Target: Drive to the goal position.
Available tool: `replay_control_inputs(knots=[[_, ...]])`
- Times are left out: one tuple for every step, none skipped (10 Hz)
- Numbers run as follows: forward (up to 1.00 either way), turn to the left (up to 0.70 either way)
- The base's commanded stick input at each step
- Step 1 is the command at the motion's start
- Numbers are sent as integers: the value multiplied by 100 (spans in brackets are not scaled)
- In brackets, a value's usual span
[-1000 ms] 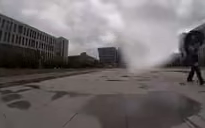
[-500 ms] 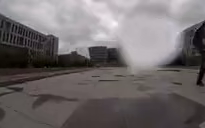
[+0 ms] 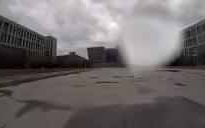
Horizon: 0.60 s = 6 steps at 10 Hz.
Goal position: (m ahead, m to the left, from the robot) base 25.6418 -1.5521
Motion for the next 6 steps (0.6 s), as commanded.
replay_control_inputs(knots=[[70, 0], [70, 0], [70, 0], [70, 0], [70, 0], [70, 0]])
